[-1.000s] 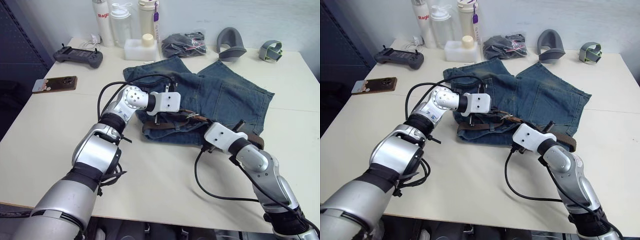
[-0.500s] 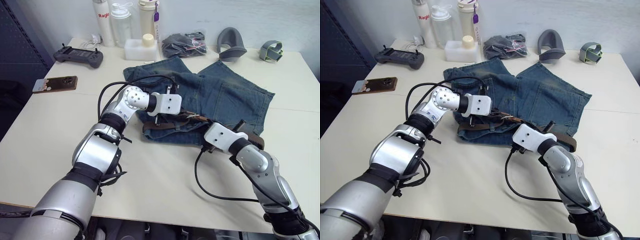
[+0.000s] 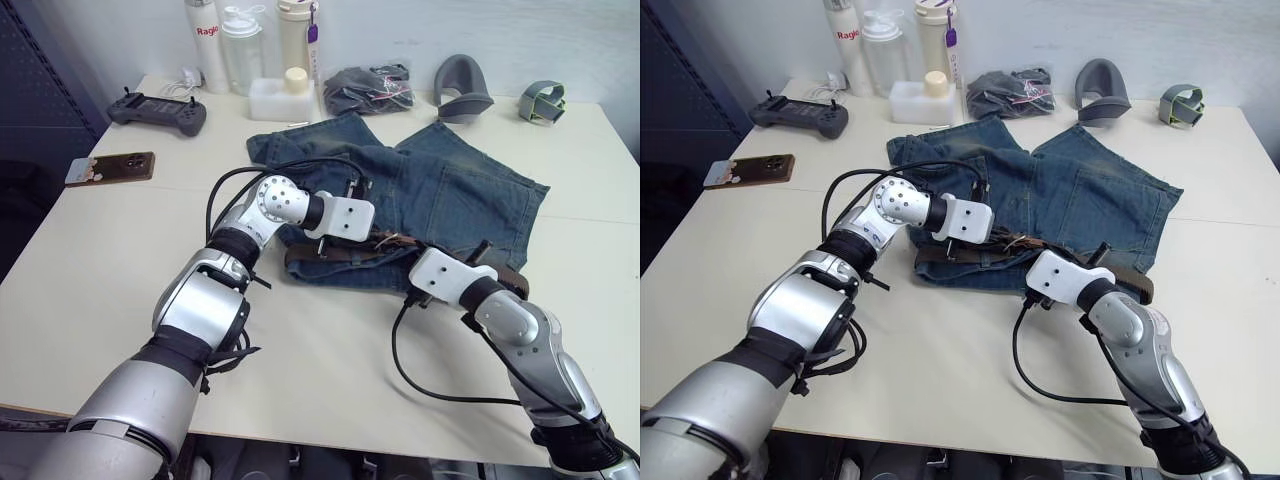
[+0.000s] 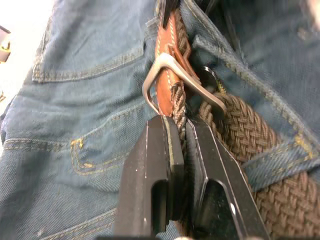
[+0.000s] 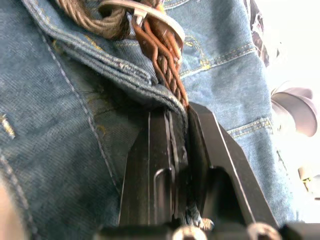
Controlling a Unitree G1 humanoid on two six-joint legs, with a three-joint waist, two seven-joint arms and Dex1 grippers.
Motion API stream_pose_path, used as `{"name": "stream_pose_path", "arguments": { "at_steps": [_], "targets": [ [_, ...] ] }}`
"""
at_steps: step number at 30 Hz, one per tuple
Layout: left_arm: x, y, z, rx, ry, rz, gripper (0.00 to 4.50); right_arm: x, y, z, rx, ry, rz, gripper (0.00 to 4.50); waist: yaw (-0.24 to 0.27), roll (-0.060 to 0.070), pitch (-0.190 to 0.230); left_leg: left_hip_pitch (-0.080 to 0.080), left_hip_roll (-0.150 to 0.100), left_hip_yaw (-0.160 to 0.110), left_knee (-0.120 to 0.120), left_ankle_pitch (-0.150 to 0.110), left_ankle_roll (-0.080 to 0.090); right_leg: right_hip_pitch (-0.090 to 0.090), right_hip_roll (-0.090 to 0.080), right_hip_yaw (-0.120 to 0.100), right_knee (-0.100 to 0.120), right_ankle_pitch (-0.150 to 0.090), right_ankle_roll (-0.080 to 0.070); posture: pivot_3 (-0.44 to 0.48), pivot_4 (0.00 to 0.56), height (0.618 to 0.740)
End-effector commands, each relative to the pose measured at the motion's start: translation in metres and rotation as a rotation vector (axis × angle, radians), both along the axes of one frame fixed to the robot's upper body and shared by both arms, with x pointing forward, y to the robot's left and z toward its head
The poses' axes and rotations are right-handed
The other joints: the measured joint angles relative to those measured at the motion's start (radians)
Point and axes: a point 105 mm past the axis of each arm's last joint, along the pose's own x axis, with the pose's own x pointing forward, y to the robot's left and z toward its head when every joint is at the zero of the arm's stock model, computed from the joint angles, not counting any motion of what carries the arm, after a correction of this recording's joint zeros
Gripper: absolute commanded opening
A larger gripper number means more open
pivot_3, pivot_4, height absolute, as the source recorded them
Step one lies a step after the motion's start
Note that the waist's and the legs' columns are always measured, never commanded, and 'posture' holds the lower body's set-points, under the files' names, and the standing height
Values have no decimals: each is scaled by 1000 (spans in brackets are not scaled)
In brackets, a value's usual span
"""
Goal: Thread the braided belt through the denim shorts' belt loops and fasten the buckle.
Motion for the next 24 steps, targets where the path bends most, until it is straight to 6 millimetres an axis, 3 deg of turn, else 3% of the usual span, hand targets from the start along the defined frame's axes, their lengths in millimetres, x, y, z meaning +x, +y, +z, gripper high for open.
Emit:
{"name": "stream_pose_path", "arguments": {
  "at_steps": [1,8,15,24],
  "targets": [
    [-6,-7,21,-57,-29,-65,0,-1,-3,12,-8,-52,-9,43,0,0,0,0,0,0,0,0,0,0,0,0,0,0,0,0,150,648],
    [-8,-10,7,14,-57,-82,0,-1,6,16,-9,-68,30,43,1,0,0,0,0,0,0,0,0,0,0,0,1,0,0,0,150,648],
    [-13,-37,-2,-78,54,-48,0,-10,20,8,3,-30,94,43,4,0,0,0,0,0,0,0,0,0,0,0,1,0,0,0,150,648],
    [-20,-67,5,-187,91,-41,0,-15,25,-9,-8,45,123,43,6,0,0,0,0,0,0,0,1,0,0,0,1,0,0,0,150,648]
  ]
}}
